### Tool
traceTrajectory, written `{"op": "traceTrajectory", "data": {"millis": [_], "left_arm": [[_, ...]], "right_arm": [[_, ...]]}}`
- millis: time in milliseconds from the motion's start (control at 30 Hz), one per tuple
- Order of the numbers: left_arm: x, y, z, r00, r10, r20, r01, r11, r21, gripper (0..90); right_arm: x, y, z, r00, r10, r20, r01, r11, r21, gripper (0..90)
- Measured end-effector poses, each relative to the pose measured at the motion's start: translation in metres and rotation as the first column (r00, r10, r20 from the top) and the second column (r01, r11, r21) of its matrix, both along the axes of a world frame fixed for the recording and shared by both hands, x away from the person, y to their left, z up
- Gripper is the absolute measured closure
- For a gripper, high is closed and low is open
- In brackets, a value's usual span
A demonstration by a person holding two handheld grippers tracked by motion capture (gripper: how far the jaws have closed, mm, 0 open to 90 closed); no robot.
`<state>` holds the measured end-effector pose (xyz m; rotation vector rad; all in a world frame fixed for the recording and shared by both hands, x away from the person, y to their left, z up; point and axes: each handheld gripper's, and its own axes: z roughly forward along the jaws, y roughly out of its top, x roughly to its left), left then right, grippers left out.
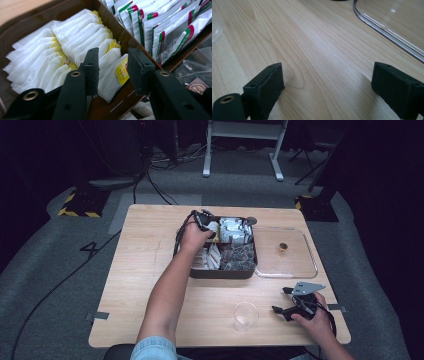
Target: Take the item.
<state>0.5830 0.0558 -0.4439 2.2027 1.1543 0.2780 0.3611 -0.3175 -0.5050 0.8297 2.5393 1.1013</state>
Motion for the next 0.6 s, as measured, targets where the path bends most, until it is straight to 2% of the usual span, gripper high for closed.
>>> {"op": "traceTrajectory", "data": {"millis": [67, 200, 233, 367, 433, 567, 600], "left_arm": [[0.001, -0.001, -0.002, 0.9997, 0.002, -0.023, -0.002, 1.0000, 0.003, 64.8], [0.001, -0.004, -0.004, 0.9995, -0.008, -0.031, 0.008, 0.9998, 0.016, 67.2], [0.001, -0.006, -0.005, 0.9993, -0.012, -0.035, 0.013, 0.9993, 0.034, 67.7], [0.001, -0.010, -0.007, 0.9990, -0.017, -0.040, 0.019, 0.9985, 0.051, 69.2], [0.001, -0.010, -0.007, 0.9990, -0.021, -0.039, 0.023, 0.9985, 0.049, 70.5], [0.000, -0.013, -0.008, 0.9985, -0.035, -0.042, 0.037, 0.9972, 0.065, 76.5], [0.000, -0.013, -0.008, 0.9980, -0.042, -0.047, 0.046, 0.9965, 0.070, 81.9]], "right_arm": [[0.000, 0.000, 0.000, 1.0000, 0.000, 0.000, 0.000, 1.000, 0.000, 10.9], [0.000, 0.000, 0.000, 1.0000, 0.000, 0.000, 0.000, 1.000, 0.000, 10.9], [0.000, 0.000, 0.000, 1.0000, 0.000, 0.000, 0.000, 1.000, 0.000, 10.9], [0.000, 0.000, 0.000, 1.0000, 0.000, 0.000, 0.000, 1.000, 0.000, 10.9], [0.000, 0.000, 0.000, 1.0000, 0.000, 0.000, 0.000, 1.000, 0.000, 10.9], [0.000, 0.000, 0.000, 1.0000, 0.000, 0.000, 0.000, 1.000, 0.000, 10.9], [0.000, 0.000, 0.000, 1.0000, 0.000, 0.000, 0.000, 1.000, 0.000, 10.9]]}}
